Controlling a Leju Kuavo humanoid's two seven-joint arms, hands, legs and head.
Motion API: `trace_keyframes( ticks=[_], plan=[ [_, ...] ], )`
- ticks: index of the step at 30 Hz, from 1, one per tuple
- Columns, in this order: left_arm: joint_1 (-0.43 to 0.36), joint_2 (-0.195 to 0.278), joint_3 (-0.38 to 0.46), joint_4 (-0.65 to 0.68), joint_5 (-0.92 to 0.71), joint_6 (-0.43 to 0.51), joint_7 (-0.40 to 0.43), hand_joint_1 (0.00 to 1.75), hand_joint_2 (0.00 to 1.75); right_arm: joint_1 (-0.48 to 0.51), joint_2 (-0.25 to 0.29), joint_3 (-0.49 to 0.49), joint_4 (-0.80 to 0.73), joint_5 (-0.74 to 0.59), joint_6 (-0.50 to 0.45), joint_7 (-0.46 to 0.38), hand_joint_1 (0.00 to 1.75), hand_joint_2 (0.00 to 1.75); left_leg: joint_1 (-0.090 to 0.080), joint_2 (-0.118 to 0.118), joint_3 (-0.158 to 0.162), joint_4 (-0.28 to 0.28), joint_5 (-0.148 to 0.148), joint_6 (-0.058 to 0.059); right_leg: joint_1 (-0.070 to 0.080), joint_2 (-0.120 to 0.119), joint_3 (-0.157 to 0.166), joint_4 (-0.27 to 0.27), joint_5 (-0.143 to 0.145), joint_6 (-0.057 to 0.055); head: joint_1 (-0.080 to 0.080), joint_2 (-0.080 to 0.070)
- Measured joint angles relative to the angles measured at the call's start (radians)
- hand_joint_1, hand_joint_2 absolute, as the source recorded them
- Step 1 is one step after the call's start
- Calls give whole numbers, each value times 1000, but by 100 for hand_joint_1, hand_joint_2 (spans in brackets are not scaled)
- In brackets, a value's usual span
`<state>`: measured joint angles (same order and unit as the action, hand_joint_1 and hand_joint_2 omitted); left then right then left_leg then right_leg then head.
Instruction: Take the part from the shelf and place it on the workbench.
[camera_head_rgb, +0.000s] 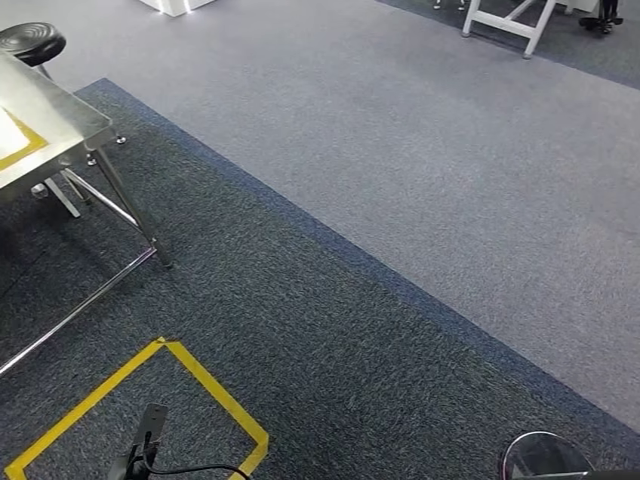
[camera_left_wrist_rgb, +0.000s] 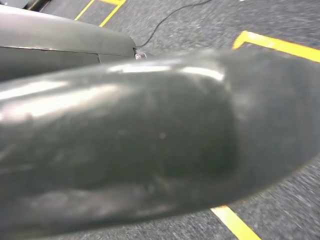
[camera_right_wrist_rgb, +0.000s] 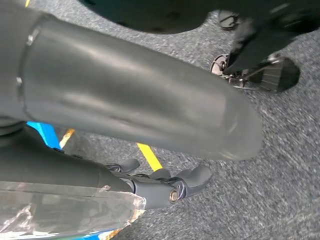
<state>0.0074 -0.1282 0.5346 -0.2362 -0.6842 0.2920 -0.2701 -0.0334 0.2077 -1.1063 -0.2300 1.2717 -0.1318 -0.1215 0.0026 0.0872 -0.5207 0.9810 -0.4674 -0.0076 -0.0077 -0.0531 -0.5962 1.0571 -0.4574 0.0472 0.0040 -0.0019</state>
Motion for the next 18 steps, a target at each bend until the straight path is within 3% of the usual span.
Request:
trace_keyframes(
  ticks=[1, 2, 4, 6, 8, 9, 10, 11, 13, 15, 17, 18],
  plan=[
    [0, 0, 0, 0, -2, 0, 0, 0, 0, -2, 0, 0, 0, 0, 0, -2, 0, 0, -3, 8, 3, 1, -3, -5, 2, -10, 14, -25, 5, -5, -2, 0],
    [-1, 0, 0, 0, -4, 0, -1, 0, 0, -3, 1, 0, 0, 0, 0, -4, 0, 0, -5, 16, 5, 1, -4, -10, 4, -5, 14, -29, 4, -12, -4, 0],
    [-5, 0, 0, 0, -8, -1, -1, 0, 0, 0, 1, 0, 0, 1, 0, -5, 0, 0, -2, 23, 7, 2, -8, -19, 4, 19, 10, -29, 8, -26, -7, 0],
    [-6, -1, -1, 1, -11, -1, -2, 0, 0, 1, 1, -1, 0, 1, 0, -4, 0, 0, 2, -13, -10, 46, -43, -28, 1, 41, 8, -32, 13, -38, -9, 0],
    [-3, -2, -1, 1, -12, -1, -2, 0, 0, -2, 1, -1, 0, 1, -1, -4, 0, 0, 4, -61, -66, 168, -107, -31, -1, 65, 5, -32, 16, -46, -13, 0],
    [-1, -2, -1, 1, -13, -1, -2, 0, 0, -3, 1, -1, 0, 1, -1, -4, 0, 0, 4, -72, -100, 235, -133, -31, -1, 78, 3, -32, 17, -49, -14, 0],
    [0, -2, 0, 2, -13, -1, -2, 0, 0, -2, 1, -1, 0, 1, -1, -4, 0, 0, 4, -78, -124, 278, -141, -30, -1, 93, 3, -32, 17, -49, -14, 0],
    [1, -2, 0, 2, -13, -1, -2, 0, 0, -1, 1, -2, 0, 1, -1, -4, 0, 0, 4, -81, -133, 286, -129, -29, -1, 107, 3, -32, 18, -49, -14, 0],
    [0, -2, 0, 2, -13, -1, -2, 0, 0, 1, 1, -3, 0, 1, -1, -4, 0, 0, 6, -96, -100, 197, -59, -26, -2, 137, 3, -32, 20, -45, -15, 0],
    [0, -2, 0, 2, -13, -1, -2, 0, 0, 0, 1, -3, 0, 1, -1, -4, 0, 0, 13, -147, -47, 71, -4, -24, -1, 163, 0, -29, 22, -38, -15, 0],
    [-1, -2, 0, 2, -13, -2, -2, 0, 0, -1, 1, -3, 0, 1, -1, -4, 0, 0, 16, -179, -26, 17, 4, -21, -2, 185, -9, -29, 27, -26, -15, 0],
    [-2, -3, 0, 2, -13, -2, -2, 0, 0, 1, 1, -3, 0, 1, -1, -4, 0, 0, 15, -171, -25, 12, 4, -16, -4, 197, -17, -32, 30, -18, -14, 0]
  ],
)
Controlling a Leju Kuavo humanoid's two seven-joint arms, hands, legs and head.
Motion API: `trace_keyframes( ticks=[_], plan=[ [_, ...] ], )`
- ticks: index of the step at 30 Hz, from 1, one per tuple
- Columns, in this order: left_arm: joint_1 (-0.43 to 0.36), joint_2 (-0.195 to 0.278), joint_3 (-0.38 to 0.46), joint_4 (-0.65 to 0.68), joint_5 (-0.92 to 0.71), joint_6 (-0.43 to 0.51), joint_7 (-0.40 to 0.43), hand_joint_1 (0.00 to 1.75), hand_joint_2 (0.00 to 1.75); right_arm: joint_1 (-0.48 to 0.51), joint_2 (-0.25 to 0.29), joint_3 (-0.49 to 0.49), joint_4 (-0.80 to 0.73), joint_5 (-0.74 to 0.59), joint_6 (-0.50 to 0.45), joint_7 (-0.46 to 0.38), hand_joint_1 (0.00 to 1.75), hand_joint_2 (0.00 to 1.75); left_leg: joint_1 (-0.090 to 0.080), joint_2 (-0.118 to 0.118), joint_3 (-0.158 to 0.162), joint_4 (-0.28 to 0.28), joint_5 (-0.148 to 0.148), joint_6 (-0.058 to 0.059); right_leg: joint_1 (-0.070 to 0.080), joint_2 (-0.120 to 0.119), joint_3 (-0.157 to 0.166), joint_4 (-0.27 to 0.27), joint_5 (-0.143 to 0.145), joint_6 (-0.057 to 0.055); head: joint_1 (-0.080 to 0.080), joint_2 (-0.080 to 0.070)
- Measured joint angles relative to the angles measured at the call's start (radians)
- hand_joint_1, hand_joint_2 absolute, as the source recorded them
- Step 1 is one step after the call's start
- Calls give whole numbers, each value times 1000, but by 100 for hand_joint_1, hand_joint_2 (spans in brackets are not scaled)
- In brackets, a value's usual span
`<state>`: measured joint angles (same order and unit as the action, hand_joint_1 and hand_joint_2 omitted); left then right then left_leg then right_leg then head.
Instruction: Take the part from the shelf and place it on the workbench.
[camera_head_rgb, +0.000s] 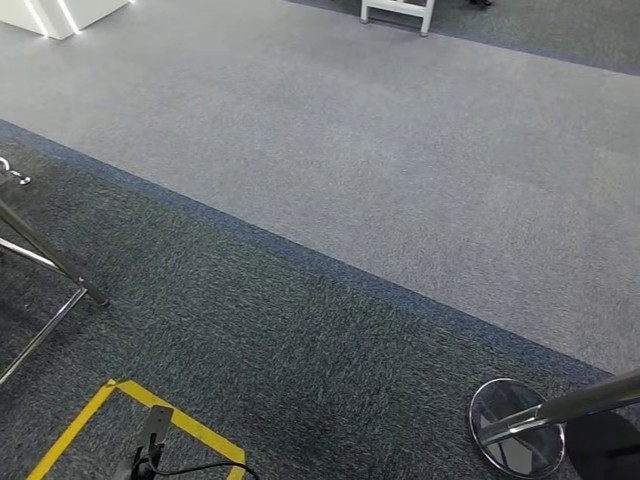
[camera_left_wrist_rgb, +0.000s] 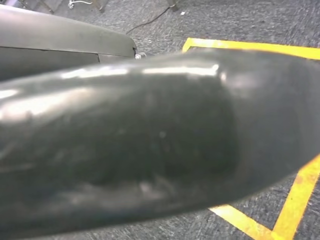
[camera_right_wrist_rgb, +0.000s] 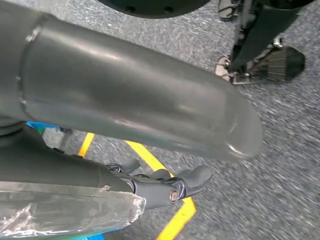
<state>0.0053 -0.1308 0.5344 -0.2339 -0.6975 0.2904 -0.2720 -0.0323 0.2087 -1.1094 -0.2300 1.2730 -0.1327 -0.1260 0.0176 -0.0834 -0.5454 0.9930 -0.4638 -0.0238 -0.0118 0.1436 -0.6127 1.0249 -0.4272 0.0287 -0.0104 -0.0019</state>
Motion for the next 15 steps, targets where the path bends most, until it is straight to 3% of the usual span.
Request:
trace_keyframes(
  ticks=[1, 3, 5, 7, 8, 9, 12, 14, 15],
  plan=[
    [-1, -1, 0, 0, 0, 0, 0, 0, 0, 3, 0, 0, 0, 0, 0, 0, 0, 0, -1, 12, 0, -2, 3, 6, -2, 4, -4, -3, 3, 7, 0, 0],
    [-2, -2, 0, 0, -1, 0, 0, 0, 0, 6, 0, -1, 0, 0, 0, 0, 0, 0, 0, 38, 3, -7, 7, 21, 0, -39, -26, 28, -19, 17, 5, 0],
    [1, 0, 1, 0, -1, 0, 0, 0, 0, 1, 0, -1, 0, 0, 0, 0, 0, 0, -5, 68, 4, -9, 7, 30, 3, -108, -78, 141, -83, 22, 10, 0],
    [4, 0, 2, 1, -1, 0, 0, 0, 0, -2, 0, 0, 0, 2, 0, 0, 0, 0, -9, 100, 4, -8, 5, 34, 2, -132, -135, 262, -133, 25, 11, 0],
    [4, -1, 2, 1, -1, -1, 0, 0, 0, -1, 0, 0, 0, 6, 0, 0, 0, 0, -10, 114, 5, -8, 4, 34, 2, -135, -142, 281, -133, 26, 11, 0],
    [3, -1, 2, 1, -1, -1, 0, 0, 0, 1, 0, 0, 0, 9, 1, 0, 0, 0, -10, 127, 7, -8, 2, 33, 2, -138, -127, 259, -115, 26, 11, 0],
    [2, -2, 3, 2, -1, -4, 0, 0, 0, -1, 0, 0, 0, 14, 1, 0, 0, 0, -14, 161, 17, -5, -7, 21, 4, -187, -14, 68, -37, 20, 12, 0],
    [1, -2, 3, 2, -2, -5, 0, 0, 0, -4, 0, 0, 0, 14, 0, 0, 0, 0, -20, 178, 22, -3, -13, 11, 9, -204, 20, 10, -24, 10, 7, 0],
    [-1, -2, 3, 2, -3, -6, 0, 0, 0, -3, 0, 0, 0, 15, 0, 0, 0, 0, -20, 187, 23, -2, -14, 7, 11, -193, 20, 8, -23, 4, 6, 0]
  ],
)
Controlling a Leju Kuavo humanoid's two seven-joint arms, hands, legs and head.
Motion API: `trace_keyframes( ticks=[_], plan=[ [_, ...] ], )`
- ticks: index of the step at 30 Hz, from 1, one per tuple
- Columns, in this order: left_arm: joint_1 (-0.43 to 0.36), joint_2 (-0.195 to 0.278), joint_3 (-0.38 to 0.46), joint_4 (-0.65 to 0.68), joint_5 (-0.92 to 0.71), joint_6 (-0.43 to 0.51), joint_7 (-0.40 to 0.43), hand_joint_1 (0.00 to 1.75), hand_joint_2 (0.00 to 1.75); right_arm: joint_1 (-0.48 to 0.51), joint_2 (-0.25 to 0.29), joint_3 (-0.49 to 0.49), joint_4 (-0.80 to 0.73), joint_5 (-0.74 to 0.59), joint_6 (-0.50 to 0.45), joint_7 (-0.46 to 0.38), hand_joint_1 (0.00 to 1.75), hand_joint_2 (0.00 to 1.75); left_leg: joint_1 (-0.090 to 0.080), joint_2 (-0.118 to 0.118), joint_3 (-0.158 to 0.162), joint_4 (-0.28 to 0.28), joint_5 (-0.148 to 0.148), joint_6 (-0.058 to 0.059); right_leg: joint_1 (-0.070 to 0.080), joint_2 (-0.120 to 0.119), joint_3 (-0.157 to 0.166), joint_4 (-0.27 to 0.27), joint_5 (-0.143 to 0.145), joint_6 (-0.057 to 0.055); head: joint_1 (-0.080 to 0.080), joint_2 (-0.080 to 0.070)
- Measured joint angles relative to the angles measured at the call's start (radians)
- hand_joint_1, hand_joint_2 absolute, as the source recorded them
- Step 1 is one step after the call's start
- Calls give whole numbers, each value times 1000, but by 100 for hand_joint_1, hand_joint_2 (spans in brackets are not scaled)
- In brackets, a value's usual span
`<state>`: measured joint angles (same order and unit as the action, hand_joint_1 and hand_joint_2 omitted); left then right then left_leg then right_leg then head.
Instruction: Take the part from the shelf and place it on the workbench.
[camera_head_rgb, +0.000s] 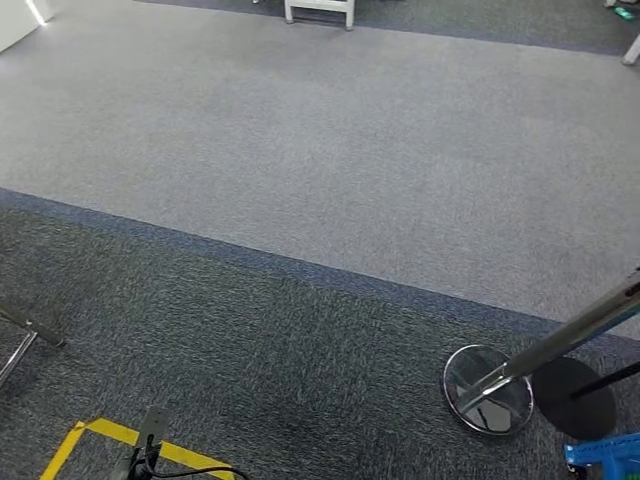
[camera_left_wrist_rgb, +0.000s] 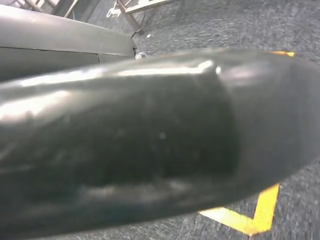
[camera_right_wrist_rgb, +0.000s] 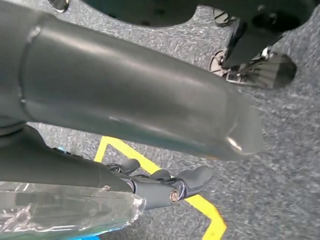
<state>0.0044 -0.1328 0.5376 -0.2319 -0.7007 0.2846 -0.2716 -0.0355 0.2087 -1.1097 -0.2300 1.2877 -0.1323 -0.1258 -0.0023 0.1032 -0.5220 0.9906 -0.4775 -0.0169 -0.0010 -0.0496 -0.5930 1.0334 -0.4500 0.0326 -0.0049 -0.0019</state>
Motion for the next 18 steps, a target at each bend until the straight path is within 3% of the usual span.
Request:
trace_keyframes(
  ticks=[3, 8, 9, 10, 12, 13, 14, 16, 18],
  plan=[
    [-4, -1, 0, 0, -1, 0, 1, 0, 0, 4, 0, 0, 0, 0, 0, 1, 0, 0, 3, 17, 4, -3, -2, -8, 2, 20, -4, -2, 2, -10, -2, 0],
    [-5, -1, 0, 0, -1, 0, 1, 0, 0, 4, 0, 0, 0, 0, 0, 1, 0, 0, 5, 10, 4, -1, -6, -13, -1, 26, -3, -4, 5, -14, -2, 0],
    [-5, -1, 0, 0, -2, 0, 1, 0, 0, 5, 0, 0, 0, 0, 0, 1, 0, 0, 6, -3, 3, 2, -10, -15, -3, 29, -3, -5, 6, -16, -3, 0],
    [-4, -2, 0, 0, -2, 0, 1, 0, 0, 4, 0, 0, 0, 0, 0, 1, 0, 0, 8, -30, -15, 44, -37, -18, -4, 37, -3, -6, 7, -20, -5, 0],
    [0, -4, 1, 1, -2, -1, 1, 0, 0, 3, 0, 0, 0, 0, 0, 1, 0, 0, 10, -82, -78, 168, -76, -20, -7, 84, -4, -6, 9, -27, -8, 0],
    [1, -5, 1, 1, -2, -1, 1, 0, 0, 3, 0, 0, 0, 0, 0, 1, 0, 0, 12, -103, -95, 196, -75, -20, -9, 111, -5, -6, 11, -28, -9, 0],
    [2, -5, 1, 2, -2, -1, 1, 0, 0, 3, 0, 0, 0, 0, 0, 1, 0, 0, 15, -122, -86, 167, -43, -20, -10, 136, -5, -6, 12, -25, -9, 0],
    [2, -5, 1, 2, -2, -1, 1, 0, 0, 1, 0, 0, 0, 0, 0, 1, 0, 0, 22, -162, -34, 46, 1, -19, -9, 162, -11, -2, 15, -15, -8, 0],
    [0, -6, 1, 2, -2, -1, 1, 0, 0, 3, 0, 0, 0, 0, 0, 1, 0, 0, 21, -175, -19, 8, 2, -13, -10, 182, -19, -3, 20, -1, -8, 0]
  ],
)
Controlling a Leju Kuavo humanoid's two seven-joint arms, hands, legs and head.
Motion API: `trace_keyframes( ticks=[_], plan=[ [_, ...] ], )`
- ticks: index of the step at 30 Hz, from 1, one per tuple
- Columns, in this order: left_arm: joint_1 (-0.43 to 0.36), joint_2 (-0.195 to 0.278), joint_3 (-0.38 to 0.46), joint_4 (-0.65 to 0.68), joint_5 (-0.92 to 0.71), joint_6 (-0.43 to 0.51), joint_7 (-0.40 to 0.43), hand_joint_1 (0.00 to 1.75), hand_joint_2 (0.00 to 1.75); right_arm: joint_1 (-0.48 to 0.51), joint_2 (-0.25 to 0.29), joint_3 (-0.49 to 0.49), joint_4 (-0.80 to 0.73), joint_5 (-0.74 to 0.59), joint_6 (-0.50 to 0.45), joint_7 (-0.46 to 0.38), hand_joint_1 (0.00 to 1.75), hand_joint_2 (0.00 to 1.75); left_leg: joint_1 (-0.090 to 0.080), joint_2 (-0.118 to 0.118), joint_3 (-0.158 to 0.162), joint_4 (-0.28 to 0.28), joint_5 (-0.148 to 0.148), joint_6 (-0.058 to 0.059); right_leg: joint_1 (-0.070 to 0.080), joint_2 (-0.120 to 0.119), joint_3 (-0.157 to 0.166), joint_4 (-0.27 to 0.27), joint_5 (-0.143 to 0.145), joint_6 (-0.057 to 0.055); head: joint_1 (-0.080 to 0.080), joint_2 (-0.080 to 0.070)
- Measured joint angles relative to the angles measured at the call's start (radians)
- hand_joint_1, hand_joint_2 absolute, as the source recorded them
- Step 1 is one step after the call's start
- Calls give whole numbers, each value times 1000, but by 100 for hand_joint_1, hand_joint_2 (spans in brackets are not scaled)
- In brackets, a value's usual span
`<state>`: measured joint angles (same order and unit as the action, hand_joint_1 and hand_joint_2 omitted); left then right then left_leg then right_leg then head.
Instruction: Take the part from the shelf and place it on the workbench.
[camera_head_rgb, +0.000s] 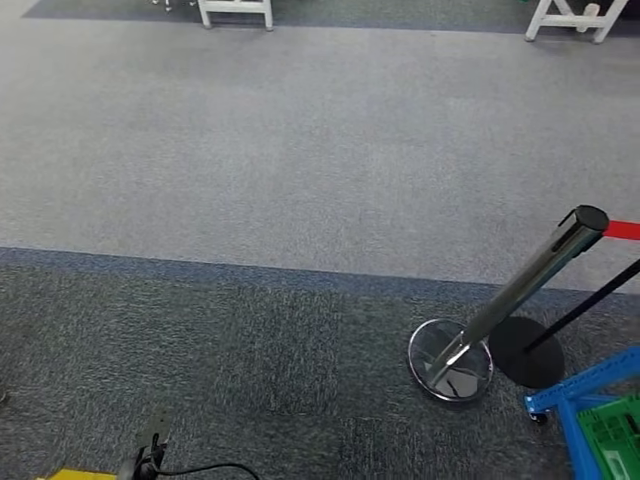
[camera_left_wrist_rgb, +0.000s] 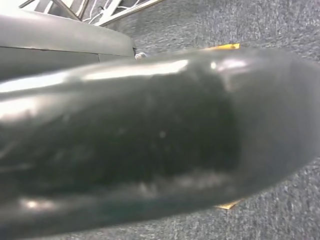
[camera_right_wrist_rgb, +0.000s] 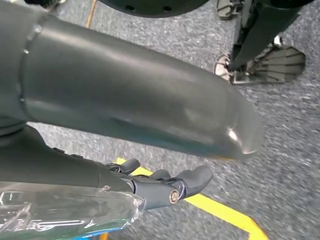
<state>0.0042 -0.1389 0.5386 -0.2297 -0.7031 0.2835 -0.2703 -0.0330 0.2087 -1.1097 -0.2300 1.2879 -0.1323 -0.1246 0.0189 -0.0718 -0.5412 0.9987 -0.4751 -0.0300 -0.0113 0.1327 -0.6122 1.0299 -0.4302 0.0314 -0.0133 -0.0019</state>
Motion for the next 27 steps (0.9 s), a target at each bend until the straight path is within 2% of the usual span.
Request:
trace_keyframes(
  ticks=[1, 2, 3, 5, 6, 7, 8, 9, 10, 12, 13, 14, 15, 17, 19, 21, 22, 23, 24, 25, 26, 27],
  plan=[
    [-1, 0, 0, 0, 0, 0, 0, 0, 0, 3, 0, 0, 0, 0, 0, 0, 0, 0, -1, 9, -1, -1, 2, 7, -3, 9, -5, -5, 4, 7, 0, 0],
    [-2, -1, 0, 0, 0, 0, 0, 0, 0, 7, 0, 0, 0, 0, 0, 0, 0, 0, -2, 19, 0, -3, 4, 14, -4, 0, -9, -3, 3, 13, 0, 0],
    [-3, 0, 0, 0, 0, 0, 0, 0, 0, 9, 0, 0, 0, 0, 0, 0, 0, 0, -3, 30, 1, -6, 7, 23, -3, -24, -19, 11, -7, 17, 3, 0],
    [-1, 1, 2, 0, 0, 0, 0, 0, 0, 7, 0, 0, 0, 0, 0, 0, 0, 0, -6, 57, 3, -9, 8, 36, 0, -91, -66, 106, -63, 21, 9, 0],
    [1, 2, 4, 0, 0, 0, 0, 0, 0, 4, 0, 0, 0, 0, 0, 0, 0, 0, -9, 71, 3, -9, 7, 40, 1, -112, -99, 175, -99, 23, 11, 0],
    [3, 2, 5, 0, 0, 0, 0, 0, 0, 2, 0, 0, 0, 0, 0, 0, 0, 0, -12, 85, 3, -9, 6, 42, 0, -120, -130, 241, -126, 24, 11, 0],
    [3, 2, 6, 0, 0, 0, 0, 0, 0, 2, 0, 0, 0, 0, 0, 0, 0, 0, -14, 99, 4, -8, 5, 43, 0, -123, -146, 279, -136, 25, 10, 0],
    [3, 1, 7, 0, 0, 0, 0, 0, 0, 2, 0, 0, 0, 0, 0, 0, 0, 0, -15, 111, 6, -8, 3, 43, 0, -125, -145, 283, -129, 24, 11, 0],
    [3, 1, 8, 0, 0, 0, 0, 0, 0, 3, 0, 0, 0, 0, 0, 0, 0, 0, -16, 124, 9, -8, 1, 42, 1, -130, -121, 244, -104, 23, 11, 0],
    [2, 1, 9, 0, 0, 0, 0, 0, 0, 3, 0, 0, 0, 0, 0, 0, 0, 0, -18, 146, 18, -7, -7, 35, 4, -164, -38, 102, -46, 18, 11, 0],
    [2, 1, 10, 0, 0, 0, 0, 0, 0, 1, 0, 0, 0, 0, 0, 0, 0, 0, -21, 155, 22, -6, -11, 30, 6, -179, -3, 45, -28, 14, 10, 0],
    [1, 1, 10, 0, 0, 0, 0, 0, 0, 0, 0, 0, 0, 0, 0, 0, 0, 0, -23, 162, 25, -6, -13, 25, 9, -188, 15, 14, -21, 9, 9, 0],
    [0, 1, 10, 0, 0, 0, 0, 0, 0, -1, 0, 0, 0, 0, 0, -1, 0, 0, -24, 169, 27, -6, -14, 21, 12, -186, 18, 8, -23, 4, 7, 0],
    [-3, 1, 11, 0, 0, 0, 0, 0, 0, 2, 0, 0, 0, 0, 0, 0, 0, 0, -20, 177, 30, -8, -16, 11, 12, -165, 16, 4, -18, -7, 7, 0],
    [-4, 1, 11, 0, 0, 0, 0, 0, 0, 2, 0, 0, 0, 0, 0, 0, 0, 0, -16, 144, 17, 26, -44, 1, 8, -144, 15, -1, -14, -18, 4, 0],
    [-1, 0, 11, 0, -1, -1, 0, 0, 0, -2, 0, 0, 0, 0, 0, 0, 0, 0, -14, 95, -34, 139, -106, -5, 5, -122, 15, -3, -11, -26, -1, 0],
    [1, -1, 11, 0, -1, -1, 0, 0, 0, -3, 0, 0, 0, 0, 0, 0, 0, 0, -13, 84, -69, 210, -135, -6, 5, -109, 14, -3, -11, -28, -2, 0],
    [2, -1, 11, 0, -1, -1, 0, 0, 0, -3, 0, 0, 0, 0, 0, 0, 0, 0, -13, 80, -98, 263, -149, -6, 5, -95, 14, -3, -11, -28, -2, 0],
    [3, 0, 12, 0, -2, -1, 0, 0, 0, -2, 0, 0, 0, 0, 0, 1, 0, 0, -12, 77, -113, 283, -143, -6, 5, -81, 14, -2, -10, -28, -2, 0],
    [2, 0, 12, 0, -2, -1, 0, 0, 0, -1, 0, 0, 0, 0, 1, 2, 0, 0, -11, 75, -107, 262, -116, -6, 4, -66, 14, -2, -9, -26, -2, 0],
    [2, 0, 12, 0, -2, -1, 0, 0, 0, 0, 0, 0, 0, 0, 1, 3, 0, 0, -9, 68, -85, 206, -75, -6, 3, -51, 15, -2, -8, -24, -2, 0],
    [2, 1, 12, 0, -2, -1, 0, 0, 0, 0, 0, 0, 0, 0, 1, 4, 0, 0, -4, 44, -54, 134, -37, -7, 1, -37, 14, -2, -6, -21, -2, 0]
  ],
)
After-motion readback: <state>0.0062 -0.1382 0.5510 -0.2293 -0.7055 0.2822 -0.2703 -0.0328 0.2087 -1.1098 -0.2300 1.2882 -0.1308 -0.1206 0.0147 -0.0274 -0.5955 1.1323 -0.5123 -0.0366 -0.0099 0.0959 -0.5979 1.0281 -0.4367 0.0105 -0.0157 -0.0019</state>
